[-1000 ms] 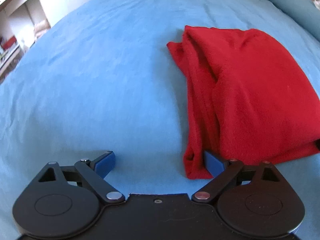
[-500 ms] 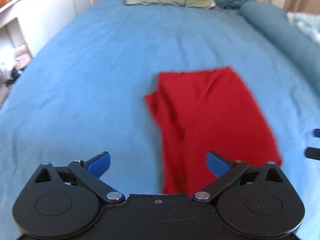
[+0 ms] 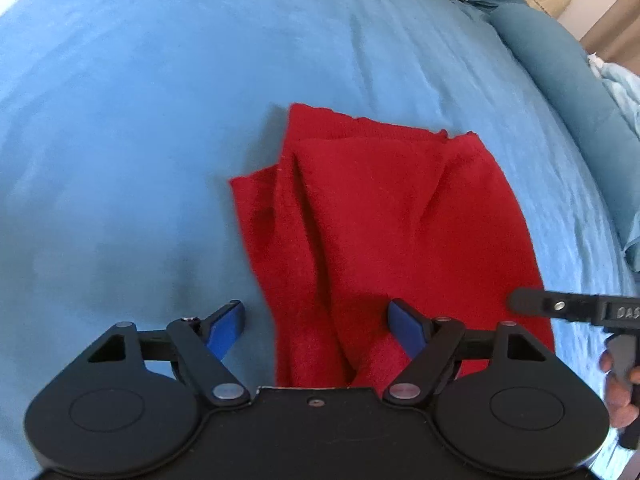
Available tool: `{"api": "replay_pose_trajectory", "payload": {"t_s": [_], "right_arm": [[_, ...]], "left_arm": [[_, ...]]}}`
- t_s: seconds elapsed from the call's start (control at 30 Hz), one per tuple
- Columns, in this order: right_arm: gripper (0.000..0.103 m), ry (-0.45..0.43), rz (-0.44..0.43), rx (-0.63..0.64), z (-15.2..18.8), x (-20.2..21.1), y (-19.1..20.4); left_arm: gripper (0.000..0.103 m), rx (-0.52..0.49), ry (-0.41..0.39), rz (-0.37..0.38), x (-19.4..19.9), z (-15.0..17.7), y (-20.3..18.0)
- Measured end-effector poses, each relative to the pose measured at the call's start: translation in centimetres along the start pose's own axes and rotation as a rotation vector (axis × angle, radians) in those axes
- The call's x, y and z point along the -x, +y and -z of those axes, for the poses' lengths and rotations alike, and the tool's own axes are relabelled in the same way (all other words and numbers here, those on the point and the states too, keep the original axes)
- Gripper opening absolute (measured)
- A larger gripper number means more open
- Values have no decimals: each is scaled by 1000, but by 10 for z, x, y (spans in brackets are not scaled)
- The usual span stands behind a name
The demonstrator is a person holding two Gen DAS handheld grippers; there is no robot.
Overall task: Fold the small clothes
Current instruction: 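Grasp the sweater bundle with both tools and fold it over, release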
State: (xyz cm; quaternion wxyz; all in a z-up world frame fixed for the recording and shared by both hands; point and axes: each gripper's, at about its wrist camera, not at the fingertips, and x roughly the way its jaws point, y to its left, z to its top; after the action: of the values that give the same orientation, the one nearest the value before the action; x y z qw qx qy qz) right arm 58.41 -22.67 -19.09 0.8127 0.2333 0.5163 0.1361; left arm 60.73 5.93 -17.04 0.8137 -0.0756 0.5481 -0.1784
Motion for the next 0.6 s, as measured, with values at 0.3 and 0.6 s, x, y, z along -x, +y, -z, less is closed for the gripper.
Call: {"api": "replay_pose_trajectory", "payload": {"t_s": [0.3, 0.6], "right_arm": [[43, -60, 41, 68, -3, 5, 25], [41, -142, 14, 106, 38, 106, 39]], "left_arm": [[27, -23, -46, -18, 18, -1, -24], [25, -91, -123, 9, 93, 52, -98]]}}
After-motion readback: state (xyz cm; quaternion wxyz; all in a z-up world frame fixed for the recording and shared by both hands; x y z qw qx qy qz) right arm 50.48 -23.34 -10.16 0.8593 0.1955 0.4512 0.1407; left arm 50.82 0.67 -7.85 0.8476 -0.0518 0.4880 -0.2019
